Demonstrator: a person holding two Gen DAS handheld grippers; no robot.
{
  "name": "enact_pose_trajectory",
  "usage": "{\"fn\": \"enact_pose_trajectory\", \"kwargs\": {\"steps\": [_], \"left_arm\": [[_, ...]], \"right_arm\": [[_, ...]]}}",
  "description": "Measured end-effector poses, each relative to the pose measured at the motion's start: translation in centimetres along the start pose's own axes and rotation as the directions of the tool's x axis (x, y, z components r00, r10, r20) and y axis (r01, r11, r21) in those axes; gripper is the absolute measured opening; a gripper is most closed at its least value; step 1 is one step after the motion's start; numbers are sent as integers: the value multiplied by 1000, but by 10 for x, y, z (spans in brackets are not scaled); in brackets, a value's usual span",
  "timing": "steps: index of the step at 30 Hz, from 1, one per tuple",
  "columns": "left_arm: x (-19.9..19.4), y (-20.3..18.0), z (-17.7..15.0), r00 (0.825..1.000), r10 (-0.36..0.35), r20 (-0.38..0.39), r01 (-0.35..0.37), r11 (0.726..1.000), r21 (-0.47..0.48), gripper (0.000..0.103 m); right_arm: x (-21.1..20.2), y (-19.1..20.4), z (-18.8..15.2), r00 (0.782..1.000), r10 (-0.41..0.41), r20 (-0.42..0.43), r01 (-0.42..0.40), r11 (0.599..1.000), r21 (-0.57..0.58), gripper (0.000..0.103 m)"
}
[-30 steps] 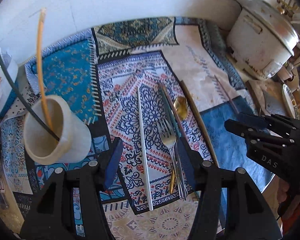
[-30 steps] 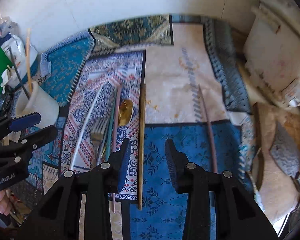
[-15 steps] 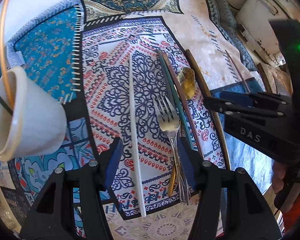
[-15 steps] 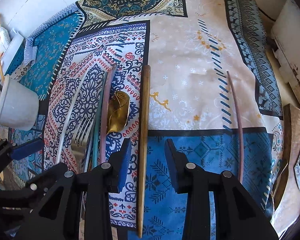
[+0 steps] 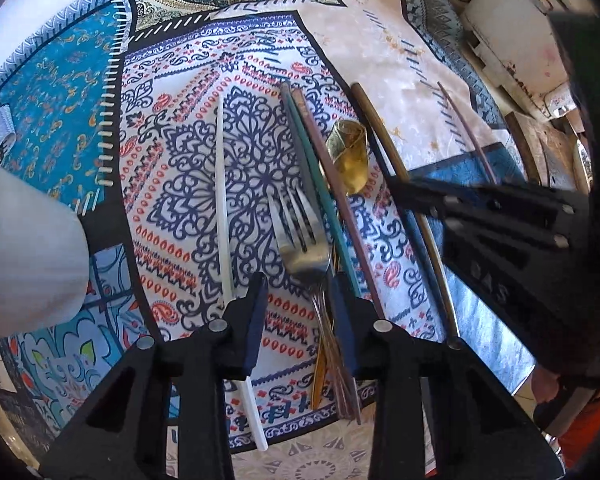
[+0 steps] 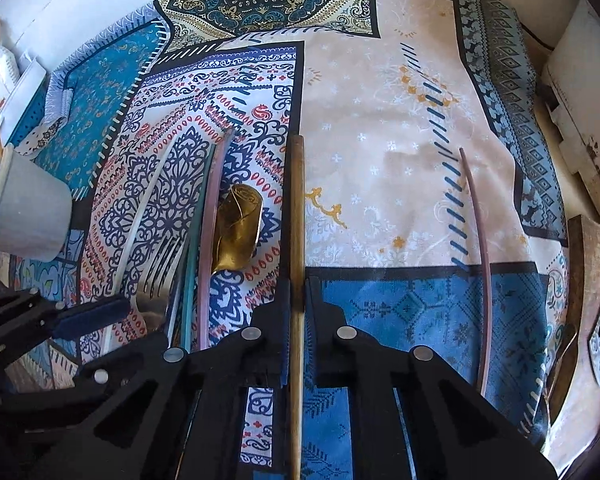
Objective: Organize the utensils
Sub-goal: 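Grasp the silver fork with the left tool while the right tool grasps the brown chopstick, then lift the fork and brown chopstick and carry them toward the white cup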
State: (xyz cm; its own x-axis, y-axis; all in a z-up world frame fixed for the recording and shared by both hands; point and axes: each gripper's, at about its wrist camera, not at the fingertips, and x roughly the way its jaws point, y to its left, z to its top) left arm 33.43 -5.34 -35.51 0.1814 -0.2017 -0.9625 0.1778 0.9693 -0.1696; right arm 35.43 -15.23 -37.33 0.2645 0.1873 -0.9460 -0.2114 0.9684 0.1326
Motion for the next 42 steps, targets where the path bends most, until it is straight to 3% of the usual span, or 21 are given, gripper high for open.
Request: {"fn": "enact_pose_trajectory", "kwargs": {"steps": [16, 29, 42], "left_arm": [[20, -10, 29, 1000, -5, 11, 5, 1000, -16, 25], [-38, -11, -4, 993, -13, 119, 9, 999, 31, 25], [-99, -30, -24, 964, -27, 265, 0, 995, 100, 24]], "right_arm": [[-35, -21, -21, 997, 38, 74, -43, 996, 79, 7], [-71, -15, -21, 985, 25, 169, -41, 995, 90, 7], [-119, -5, -28, 957, 7, 290, -41, 993, 110, 7]]}}
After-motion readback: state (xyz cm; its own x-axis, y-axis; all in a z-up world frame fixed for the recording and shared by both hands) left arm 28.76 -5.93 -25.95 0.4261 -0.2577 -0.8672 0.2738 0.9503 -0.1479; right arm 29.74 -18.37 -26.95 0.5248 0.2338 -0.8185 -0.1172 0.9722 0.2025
